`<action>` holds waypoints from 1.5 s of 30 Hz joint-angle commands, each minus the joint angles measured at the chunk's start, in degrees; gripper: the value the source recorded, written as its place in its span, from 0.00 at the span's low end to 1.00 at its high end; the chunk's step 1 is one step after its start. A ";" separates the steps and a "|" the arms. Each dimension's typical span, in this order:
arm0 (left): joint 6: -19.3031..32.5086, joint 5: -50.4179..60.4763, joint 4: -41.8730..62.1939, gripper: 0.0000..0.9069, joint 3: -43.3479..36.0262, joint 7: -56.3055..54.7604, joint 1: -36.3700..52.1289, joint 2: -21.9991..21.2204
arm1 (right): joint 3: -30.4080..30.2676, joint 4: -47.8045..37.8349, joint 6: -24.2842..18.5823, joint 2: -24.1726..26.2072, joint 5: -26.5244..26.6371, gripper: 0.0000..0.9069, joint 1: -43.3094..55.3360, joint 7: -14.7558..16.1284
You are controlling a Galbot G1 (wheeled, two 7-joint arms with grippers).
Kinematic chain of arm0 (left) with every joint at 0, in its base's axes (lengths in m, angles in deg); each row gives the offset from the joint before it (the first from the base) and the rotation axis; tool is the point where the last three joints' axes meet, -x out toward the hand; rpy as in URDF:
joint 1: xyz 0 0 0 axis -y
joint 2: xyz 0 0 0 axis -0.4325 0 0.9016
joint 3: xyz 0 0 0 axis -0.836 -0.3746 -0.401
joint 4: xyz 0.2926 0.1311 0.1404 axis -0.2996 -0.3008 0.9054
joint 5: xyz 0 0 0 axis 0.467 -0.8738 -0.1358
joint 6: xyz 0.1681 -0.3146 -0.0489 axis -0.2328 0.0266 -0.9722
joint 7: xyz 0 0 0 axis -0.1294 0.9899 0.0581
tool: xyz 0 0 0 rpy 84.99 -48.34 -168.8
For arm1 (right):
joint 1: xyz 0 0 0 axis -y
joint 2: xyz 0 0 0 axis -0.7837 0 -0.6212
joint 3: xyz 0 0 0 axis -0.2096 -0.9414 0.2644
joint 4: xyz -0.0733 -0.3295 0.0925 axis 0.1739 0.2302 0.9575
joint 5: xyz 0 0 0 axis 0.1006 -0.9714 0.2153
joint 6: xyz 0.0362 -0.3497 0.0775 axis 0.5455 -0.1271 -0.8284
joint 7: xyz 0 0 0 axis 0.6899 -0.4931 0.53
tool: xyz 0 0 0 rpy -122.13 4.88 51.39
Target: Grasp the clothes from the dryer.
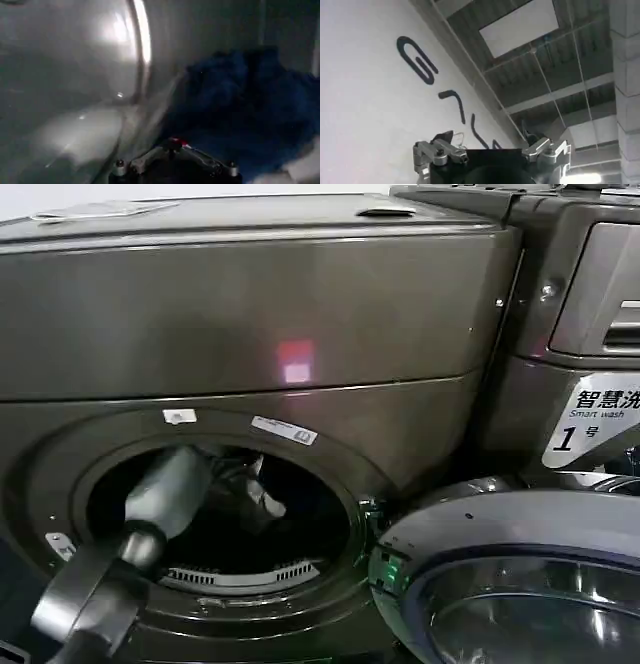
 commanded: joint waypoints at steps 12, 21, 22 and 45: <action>-10.95 -24.30 -44.40 0.00 25.28 -20.28 -30.54 -0.42 | 0.58 0.24 0.18 -0.30 -0.23 1.00 -0.61 -0.33; -7.94 -35.34 -56.54 0.00 30.72 -30.46 -39.28 -2.12 | -0.55 1.32 0.12 -0.53 -0.12 1.00 0.27 -1.22; -6.99 -36.60 -57.43 0.00 30.89 -31.63 -39.97 -2.32 | -0.93 1.40 -0.03 -0.55 -1.40 1.00 0.40 -1.11; -4.77 -40.18 -64.63 0.00 31.78 -35.76 -45.97 -5.01 | 0.63 0.33 -0.92 -0.35 -0.60 1.00 -0.53 -1.27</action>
